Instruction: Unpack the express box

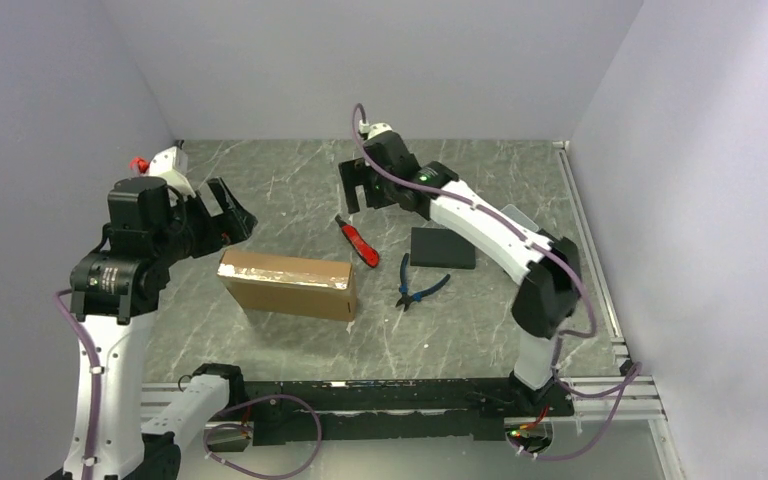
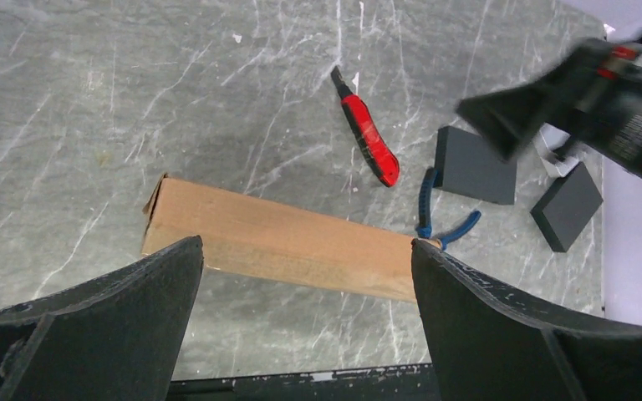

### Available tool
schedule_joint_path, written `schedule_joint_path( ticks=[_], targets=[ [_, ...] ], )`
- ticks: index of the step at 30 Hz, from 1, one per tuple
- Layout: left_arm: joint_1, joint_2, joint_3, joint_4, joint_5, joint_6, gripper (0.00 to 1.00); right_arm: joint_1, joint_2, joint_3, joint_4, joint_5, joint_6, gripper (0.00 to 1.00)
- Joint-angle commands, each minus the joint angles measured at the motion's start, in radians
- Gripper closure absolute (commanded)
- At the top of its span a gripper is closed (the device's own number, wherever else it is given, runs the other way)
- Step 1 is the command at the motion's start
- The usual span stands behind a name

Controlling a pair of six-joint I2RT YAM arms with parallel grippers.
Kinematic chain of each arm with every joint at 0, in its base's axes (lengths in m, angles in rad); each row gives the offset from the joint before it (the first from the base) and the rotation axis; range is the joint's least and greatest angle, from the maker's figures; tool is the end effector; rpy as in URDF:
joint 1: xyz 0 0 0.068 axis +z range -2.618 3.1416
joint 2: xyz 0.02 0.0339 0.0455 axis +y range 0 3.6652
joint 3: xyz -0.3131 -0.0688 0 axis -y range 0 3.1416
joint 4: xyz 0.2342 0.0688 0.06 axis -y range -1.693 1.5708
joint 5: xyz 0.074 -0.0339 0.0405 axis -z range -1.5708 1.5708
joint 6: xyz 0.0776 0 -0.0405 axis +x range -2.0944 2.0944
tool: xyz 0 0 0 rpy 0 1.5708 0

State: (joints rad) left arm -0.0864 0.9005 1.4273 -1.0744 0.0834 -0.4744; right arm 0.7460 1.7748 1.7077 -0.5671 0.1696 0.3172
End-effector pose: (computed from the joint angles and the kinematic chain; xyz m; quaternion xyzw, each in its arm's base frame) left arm 0.1259 -0.0174 0.4497 -0.1479 0.8588 -0.1703 0.4600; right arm 0.3338 0.2906 0.3751 -0.1518 0.8769 0.1628 0.4260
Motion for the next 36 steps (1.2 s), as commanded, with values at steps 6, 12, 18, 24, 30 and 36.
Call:
schedule_joint_path(
  ticks=[6, 12, 18, 24, 30, 36],
  targets=[
    [-0.003, -0.013, 0.123, -0.118, 0.255, 0.000, 0.01, -0.043, 0.297, 0.416, -0.327, -0.217, 0.031, 0.14],
    [-0.003, 0.004, 0.156, -0.131, 0.321, -0.047, 0.01, -0.026, 0.388, 0.397, -0.325, -0.180, 0.016, 0.20],
    [-0.003, 0.004, 0.132, -0.079, 0.375, -0.084, 0.01, 0.016, 0.383, 0.263, -0.220, -0.048, -0.046, 0.20],
    [-0.003, -0.019, 0.049, -0.011, 0.433, -0.109, 0.01, 0.016, 0.415, 0.212, -0.124, -0.087, -0.078, 0.24],
    [-0.003, -0.016, 0.046, -0.007, 0.464, -0.100, 0.01, 0.016, 0.514, 0.289, -0.125, -0.102, -0.070, 0.29],
    [-0.003, 0.012, 0.098, -0.064, 0.459, -0.054, 0.01, 0.016, 0.593, 0.345, -0.140, -0.091, -0.062, 0.39]
  ],
)
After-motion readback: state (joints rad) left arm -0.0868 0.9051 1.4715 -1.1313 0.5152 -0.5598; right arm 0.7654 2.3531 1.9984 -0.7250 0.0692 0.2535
